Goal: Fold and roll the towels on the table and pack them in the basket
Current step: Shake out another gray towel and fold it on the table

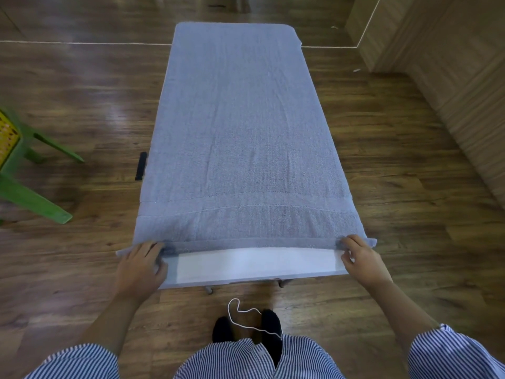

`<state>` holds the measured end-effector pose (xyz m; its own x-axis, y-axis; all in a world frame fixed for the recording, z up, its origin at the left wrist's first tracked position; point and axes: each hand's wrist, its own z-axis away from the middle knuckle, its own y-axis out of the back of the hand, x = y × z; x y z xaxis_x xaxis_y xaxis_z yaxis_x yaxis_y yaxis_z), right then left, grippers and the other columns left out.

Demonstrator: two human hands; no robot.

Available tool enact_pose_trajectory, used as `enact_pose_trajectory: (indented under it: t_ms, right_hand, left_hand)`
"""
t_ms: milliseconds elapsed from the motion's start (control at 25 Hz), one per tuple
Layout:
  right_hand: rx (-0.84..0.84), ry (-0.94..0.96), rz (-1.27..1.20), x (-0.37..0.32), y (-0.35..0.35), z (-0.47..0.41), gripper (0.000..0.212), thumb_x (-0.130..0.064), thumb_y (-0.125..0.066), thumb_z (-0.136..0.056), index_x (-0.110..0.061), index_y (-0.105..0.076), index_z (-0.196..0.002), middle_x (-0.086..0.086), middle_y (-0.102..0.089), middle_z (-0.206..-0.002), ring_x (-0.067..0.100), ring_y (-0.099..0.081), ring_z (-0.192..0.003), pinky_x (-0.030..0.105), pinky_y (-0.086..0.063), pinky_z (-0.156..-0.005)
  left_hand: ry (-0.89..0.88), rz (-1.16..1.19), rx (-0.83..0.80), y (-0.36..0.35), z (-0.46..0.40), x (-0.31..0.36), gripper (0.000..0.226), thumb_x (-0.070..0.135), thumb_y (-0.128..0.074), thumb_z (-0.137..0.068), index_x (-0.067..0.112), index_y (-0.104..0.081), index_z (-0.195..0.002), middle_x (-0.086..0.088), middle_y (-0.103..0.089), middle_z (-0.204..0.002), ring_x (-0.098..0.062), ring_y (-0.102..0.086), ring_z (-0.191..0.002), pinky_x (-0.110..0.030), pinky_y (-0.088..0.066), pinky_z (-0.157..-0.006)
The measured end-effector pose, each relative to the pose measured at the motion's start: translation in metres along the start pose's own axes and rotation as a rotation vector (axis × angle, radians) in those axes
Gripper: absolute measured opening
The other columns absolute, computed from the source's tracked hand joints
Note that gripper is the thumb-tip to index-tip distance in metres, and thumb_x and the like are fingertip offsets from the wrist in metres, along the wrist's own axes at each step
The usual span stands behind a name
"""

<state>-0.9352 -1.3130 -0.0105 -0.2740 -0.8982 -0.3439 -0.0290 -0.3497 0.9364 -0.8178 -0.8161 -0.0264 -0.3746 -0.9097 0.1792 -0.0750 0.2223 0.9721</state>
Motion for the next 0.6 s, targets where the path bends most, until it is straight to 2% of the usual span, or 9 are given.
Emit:
enact_pose_trajectory:
  t_ms: [160,240,280,360,440,600]
  right_hand:
    - [0.054,-0.070,-0.015,0.008,-0.001,0.004,0.027,0.006,-0.059,-0.080,-0.002,-0.065,-0.105,0.011,-0.060,-0.110,0.033,-0.063,-0.073,0.039,-0.050,-0.061]
    - [0.073,-0.073,-0.021,0.005,-0.002,0.003,0.024,0.009,-0.058,-0.081,0.001,-0.066,-0.101,0.012,-0.062,-0.106,0.036,-0.064,-0.075,0.041,-0.051,-0.061]
    - [0.075,-0.081,-0.027,0.003,-0.002,0.003,0.024,0.010,-0.056,-0.081,0.001,-0.065,-0.101,0.012,-0.063,-0.105,0.037,-0.063,-0.075,0.041,-0.050,-0.061]
    - [0.057,-0.096,-0.038,0.001,0.001,0.001,0.025,0.012,-0.050,-0.082,-0.001,-0.062,-0.100,0.009,-0.061,-0.101,0.036,-0.059,-0.072,0.037,-0.046,-0.061]
    - [0.019,-0.092,-0.041,0.001,0.007,0.001,0.024,0.009,-0.045,-0.085,-0.005,-0.059,-0.097,0.004,-0.056,-0.094,0.031,-0.053,-0.074,0.035,-0.043,-0.061]
    - [-0.070,-0.099,-0.034,0.011,0.015,0.002,0.015,-0.002,-0.044,-0.088,-0.012,-0.049,-0.078,-0.001,-0.049,-0.077,0.024,-0.048,-0.073,0.034,-0.040,-0.061]
  left_hand:
    - [0.010,0.000,0.009,-0.003,0.004,-0.011,0.036,0.020,-0.039,-0.087,0.003,-0.068,-0.103,-0.012,-0.065,-0.103,-0.032,-0.063,-0.090,-0.044,-0.053,-0.066]
    - [0.053,-0.002,0.032,-0.004,0.002,-0.012,0.020,0.005,-0.055,-0.085,0.001,-0.068,-0.100,-0.013,-0.064,-0.103,-0.034,-0.063,-0.089,-0.046,-0.053,-0.066]
    - [0.076,0.008,0.027,-0.002,0.000,-0.009,0.020,-0.006,-0.063,-0.080,0.001,-0.068,-0.098,-0.014,-0.064,-0.103,-0.035,-0.063,-0.088,-0.046,-0.053,-0.065]
    - [0.095,0.029,0.018,-0.002,0.000,-0.004,0.032,-0.019,-0.069,-0.067,0.000,-0.068,-0.093,-0.015,-0.065,-0.098,-0.035,-0.064,-0.083,-0.045,-0.052,-0.061]
    - [0.086,0.013,0.003,-0.001,0.003,-0.003,0.042,-0.023,-0.071,-0.058,-0.001,-0.067,-0.093,-0.016,-0.067,-0.091,-0.037,-0.064,-0.077,-0.044,-0.051,-0.057]
    - [0.028,-0.083,-0.101,0.005,0.014,-0.009,0.053,-0.013,-0.081,-0.047,0.008,-0.067,-0.093,-0.009,-0.066,-0.088,-0.033,-0.065,-0.078,-0.041,-0.047,-0.059]
